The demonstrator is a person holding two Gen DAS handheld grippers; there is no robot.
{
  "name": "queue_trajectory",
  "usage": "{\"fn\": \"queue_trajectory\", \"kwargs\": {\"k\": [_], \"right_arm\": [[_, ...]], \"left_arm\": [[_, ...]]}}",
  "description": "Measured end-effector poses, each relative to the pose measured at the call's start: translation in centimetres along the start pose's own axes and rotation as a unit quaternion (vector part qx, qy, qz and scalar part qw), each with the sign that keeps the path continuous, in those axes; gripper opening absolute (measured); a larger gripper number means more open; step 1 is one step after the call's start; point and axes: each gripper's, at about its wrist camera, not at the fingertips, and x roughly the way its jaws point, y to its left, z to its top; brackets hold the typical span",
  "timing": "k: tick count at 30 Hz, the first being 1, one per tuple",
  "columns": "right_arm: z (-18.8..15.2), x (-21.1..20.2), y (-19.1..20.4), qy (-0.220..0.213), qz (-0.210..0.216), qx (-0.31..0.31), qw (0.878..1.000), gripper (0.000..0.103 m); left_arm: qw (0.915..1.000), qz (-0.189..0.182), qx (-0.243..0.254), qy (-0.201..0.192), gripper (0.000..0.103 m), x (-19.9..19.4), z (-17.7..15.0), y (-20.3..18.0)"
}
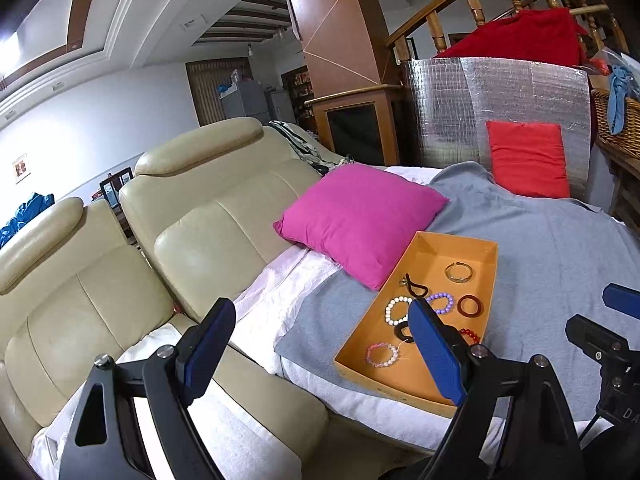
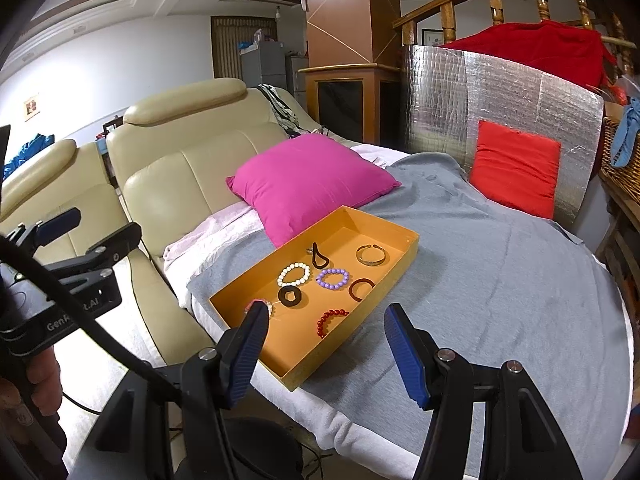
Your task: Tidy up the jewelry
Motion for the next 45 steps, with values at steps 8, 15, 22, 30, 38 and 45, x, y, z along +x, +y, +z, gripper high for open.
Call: {"fn": "queue_trajectory", "kwargs": {"k": [8,15,22,30,38,45], "right_arm": [[0.5,0.6,1.1,0.003,-0.002,-0.009,1.0,0.064],[0.7,1.3,1.3,0.009,-0.003,-0.01,1.0,0.066],[0.8,1.3,1.1,0.011,-0.006,-0.011,1.0,0.066],[1.1,1.6,1.3,0.013,-0.009,-0.013,1.0,0.066],[1.3,1.9,1.1,0.015,-0.012,-0.009,1.0,0.066],[1.5,2.2,0.9,0.018,-0.014,-0.01,1.0,0.066]], "left_arm": [[1.0,0.001,-0.005,0.006,0.088,0.7,-0.2,1.0],[0.9999,0.003,-0.014,0.009,0.088,1.0,-0.2,1.6],[0.9999,-0.003,-0.014,0.008,0.088,1.1,-0.1,1.7],[0.9998,-0.003,-0.018,0.009,0.088,1.2,-0.1,1.9],[0.9996,-0.003,-0.026,0.014,0.088,1.7,-0.3,2.3],[0.9994,-0.004,-0.028,0.018,0.088,2.2,-0.3,2.4]]}}
